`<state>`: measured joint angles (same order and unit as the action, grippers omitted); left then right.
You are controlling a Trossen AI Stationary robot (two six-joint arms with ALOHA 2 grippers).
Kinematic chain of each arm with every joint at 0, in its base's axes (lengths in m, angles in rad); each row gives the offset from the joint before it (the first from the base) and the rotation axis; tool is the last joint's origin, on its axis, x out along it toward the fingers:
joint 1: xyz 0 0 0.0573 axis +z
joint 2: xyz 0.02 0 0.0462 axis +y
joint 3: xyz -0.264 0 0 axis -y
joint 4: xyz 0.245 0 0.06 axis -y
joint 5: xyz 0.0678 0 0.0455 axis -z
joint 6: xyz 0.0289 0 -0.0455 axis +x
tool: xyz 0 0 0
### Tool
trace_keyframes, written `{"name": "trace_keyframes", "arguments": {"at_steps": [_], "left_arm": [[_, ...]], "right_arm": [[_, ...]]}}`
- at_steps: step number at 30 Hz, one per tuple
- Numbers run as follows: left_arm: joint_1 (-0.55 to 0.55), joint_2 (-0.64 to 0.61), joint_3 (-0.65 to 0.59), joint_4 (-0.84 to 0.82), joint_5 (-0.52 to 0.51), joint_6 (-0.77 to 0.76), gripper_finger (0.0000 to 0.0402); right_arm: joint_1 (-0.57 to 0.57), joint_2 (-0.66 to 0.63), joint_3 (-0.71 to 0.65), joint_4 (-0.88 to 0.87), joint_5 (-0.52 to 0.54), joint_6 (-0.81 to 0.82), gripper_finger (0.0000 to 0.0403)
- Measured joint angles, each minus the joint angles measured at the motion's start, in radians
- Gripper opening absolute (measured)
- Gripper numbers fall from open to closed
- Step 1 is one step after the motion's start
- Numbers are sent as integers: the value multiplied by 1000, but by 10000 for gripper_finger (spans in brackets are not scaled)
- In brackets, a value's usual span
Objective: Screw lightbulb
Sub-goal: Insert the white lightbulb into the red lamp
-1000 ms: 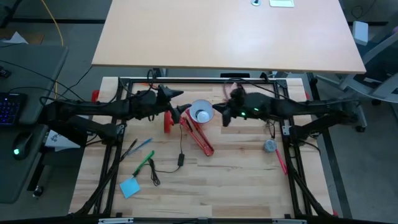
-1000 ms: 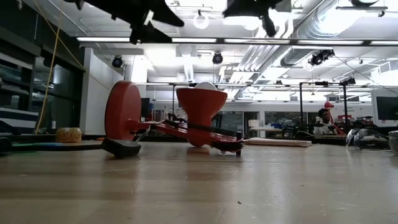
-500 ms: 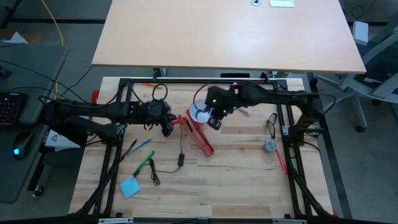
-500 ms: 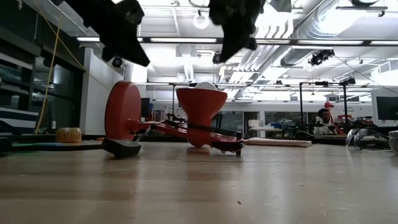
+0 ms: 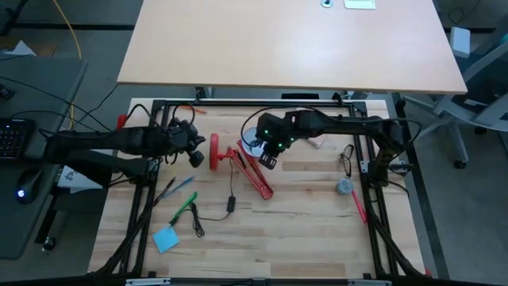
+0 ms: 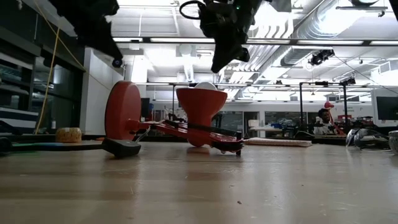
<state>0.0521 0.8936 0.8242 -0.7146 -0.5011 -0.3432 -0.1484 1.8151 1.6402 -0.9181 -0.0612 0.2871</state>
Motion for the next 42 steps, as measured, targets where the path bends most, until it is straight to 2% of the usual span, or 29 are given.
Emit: {"name": "trace_keyframes", "arguments": {"at_steps": [6,27,35,42], "left_arm": [[20,26,0,22,-10,25,0],[3,261,1,109,-2,32,0],[-9,288,2,162,3,32,0],[-11,289,2,164,-2,32,0]], "right_arm": [[-9,15,0,23,9,0,0],[-24,40,0,25,80,-26,0],[-25,51,0,48,84,-34,0],[-50,53,0,74,136,-30,0]]}}
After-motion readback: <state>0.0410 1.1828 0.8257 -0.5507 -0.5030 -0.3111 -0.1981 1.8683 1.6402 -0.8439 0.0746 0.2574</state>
